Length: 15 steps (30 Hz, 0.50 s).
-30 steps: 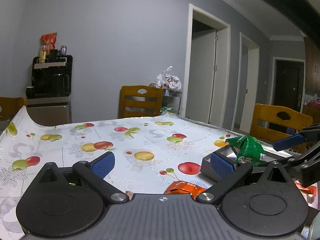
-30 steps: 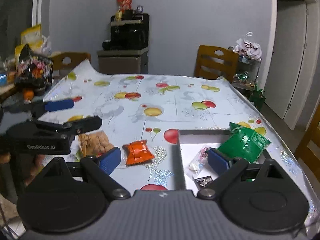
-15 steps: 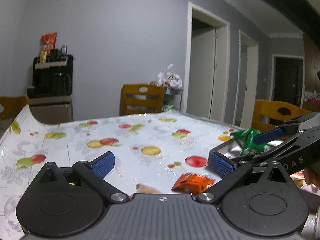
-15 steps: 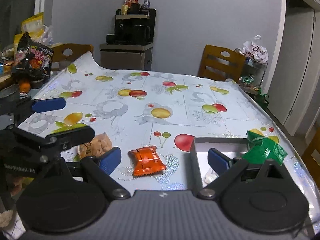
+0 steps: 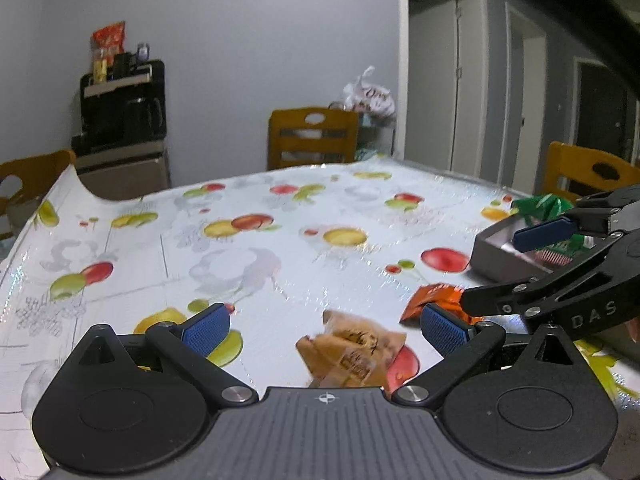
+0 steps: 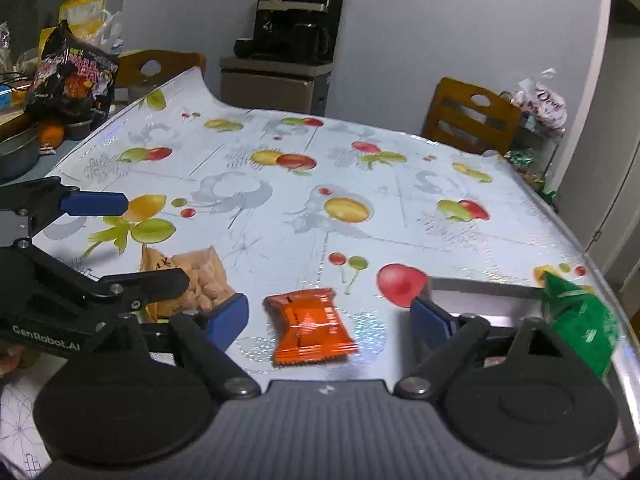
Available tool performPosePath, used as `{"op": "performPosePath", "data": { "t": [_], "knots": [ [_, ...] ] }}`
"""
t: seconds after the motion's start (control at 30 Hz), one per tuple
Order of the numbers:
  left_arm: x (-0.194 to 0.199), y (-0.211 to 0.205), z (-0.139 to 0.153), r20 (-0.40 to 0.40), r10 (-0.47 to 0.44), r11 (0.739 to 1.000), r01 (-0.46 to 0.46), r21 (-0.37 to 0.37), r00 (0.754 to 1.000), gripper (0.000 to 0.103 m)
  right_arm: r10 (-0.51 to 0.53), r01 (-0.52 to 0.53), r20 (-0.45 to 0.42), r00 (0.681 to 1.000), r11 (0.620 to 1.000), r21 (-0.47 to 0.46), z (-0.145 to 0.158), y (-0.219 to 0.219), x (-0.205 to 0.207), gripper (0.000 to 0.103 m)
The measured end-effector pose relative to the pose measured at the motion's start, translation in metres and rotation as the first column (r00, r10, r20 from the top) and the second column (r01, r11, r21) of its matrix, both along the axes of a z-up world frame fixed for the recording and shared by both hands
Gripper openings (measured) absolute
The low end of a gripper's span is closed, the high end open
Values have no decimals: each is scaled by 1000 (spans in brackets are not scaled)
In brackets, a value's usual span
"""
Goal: Organize snacks
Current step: 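Grasp the orange wrapped candy with the right tool while the left tool grasps the peanut bag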
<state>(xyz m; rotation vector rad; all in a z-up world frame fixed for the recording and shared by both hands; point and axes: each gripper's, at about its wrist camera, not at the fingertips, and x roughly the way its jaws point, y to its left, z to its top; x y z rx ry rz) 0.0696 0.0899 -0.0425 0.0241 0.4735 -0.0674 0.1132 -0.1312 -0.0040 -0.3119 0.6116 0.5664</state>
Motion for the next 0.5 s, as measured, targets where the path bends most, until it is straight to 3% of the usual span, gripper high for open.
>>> {"op": "performPosePath", "data": {
  "t": [0.13, 0.5],
  "knots": [
    [4, 2, -4, -43, -1, 1000, 1, -1, 999, 103, 31, -31, -4, 1000, 999, -45, -13, 12, 8, 73],
    [15, -1, -13, -81, -77, 996, 73, -49, 994, 100, 6, -9, -114, 993, 999, -33, -35, 25, 37, 72]
  ]
}}
